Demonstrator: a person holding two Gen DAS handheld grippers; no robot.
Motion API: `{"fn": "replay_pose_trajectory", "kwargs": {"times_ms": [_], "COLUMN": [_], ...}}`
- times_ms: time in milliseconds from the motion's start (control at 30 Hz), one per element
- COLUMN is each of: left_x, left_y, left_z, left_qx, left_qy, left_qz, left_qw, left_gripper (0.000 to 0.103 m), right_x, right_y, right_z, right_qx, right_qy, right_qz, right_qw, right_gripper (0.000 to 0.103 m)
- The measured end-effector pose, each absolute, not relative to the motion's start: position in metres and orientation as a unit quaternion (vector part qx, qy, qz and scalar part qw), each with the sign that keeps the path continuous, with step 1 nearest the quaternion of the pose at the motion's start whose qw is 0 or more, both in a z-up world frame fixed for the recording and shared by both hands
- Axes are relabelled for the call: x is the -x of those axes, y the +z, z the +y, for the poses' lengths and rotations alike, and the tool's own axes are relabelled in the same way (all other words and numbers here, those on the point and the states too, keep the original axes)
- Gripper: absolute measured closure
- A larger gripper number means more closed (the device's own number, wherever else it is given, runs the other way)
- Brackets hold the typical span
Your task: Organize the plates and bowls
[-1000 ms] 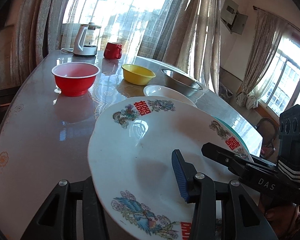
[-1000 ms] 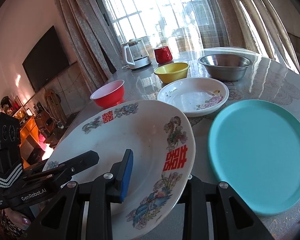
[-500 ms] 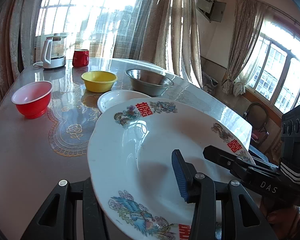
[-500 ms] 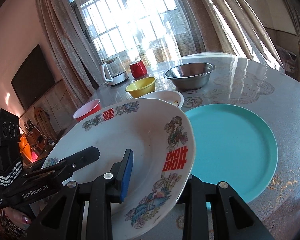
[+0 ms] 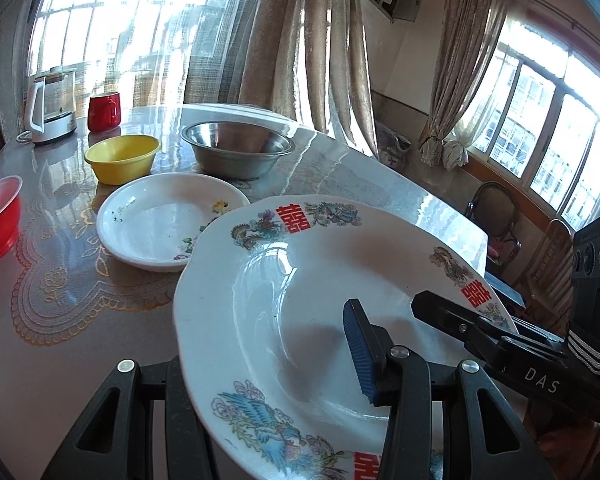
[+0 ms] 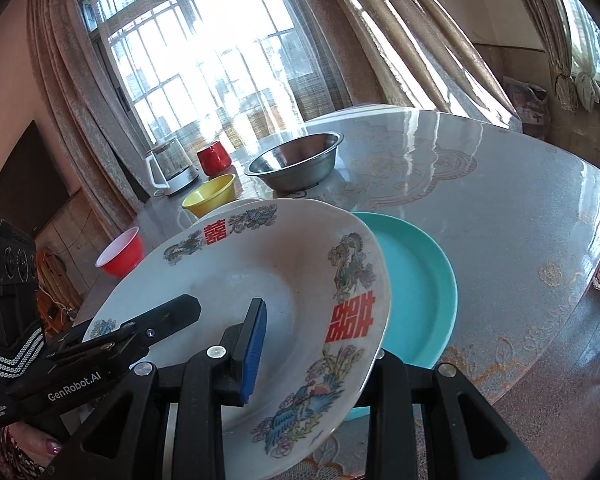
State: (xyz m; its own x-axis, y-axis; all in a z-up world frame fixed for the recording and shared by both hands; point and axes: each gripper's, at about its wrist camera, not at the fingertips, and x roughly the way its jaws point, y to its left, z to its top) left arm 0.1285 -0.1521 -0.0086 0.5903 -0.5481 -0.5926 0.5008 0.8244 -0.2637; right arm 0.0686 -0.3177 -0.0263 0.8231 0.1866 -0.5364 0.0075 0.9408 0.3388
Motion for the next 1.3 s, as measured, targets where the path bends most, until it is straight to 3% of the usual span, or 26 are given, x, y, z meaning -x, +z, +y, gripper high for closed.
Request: {"fn": "replay_pose_trajectory", "kwargs": {"times_ms": [667, 1300], "left_x": [-0.169, -0.173], "left_y": [-0.033, -0.035], "left_z": [-0.201, -0.192], "left_qx": [0.006, -0.008], "left_qy": [-0.295, -0.273], "left_qz": [0.407, 0.408], "left_qw": [0.865, 0.871], "left_gripper": [0.055, 0.057], "right_x": [-0.097, -0.098], "right_y": [-0.052, -0.056], "right_z": [-0.362, -0.367], "right_qx": [-0.208, -0.224], "right_qy": [-0.005, -0.021], "right_qz": [0.320, 0.337], "right_qw": [0.924, 0.914], "right_gripper": [0.073, 0.071]}}
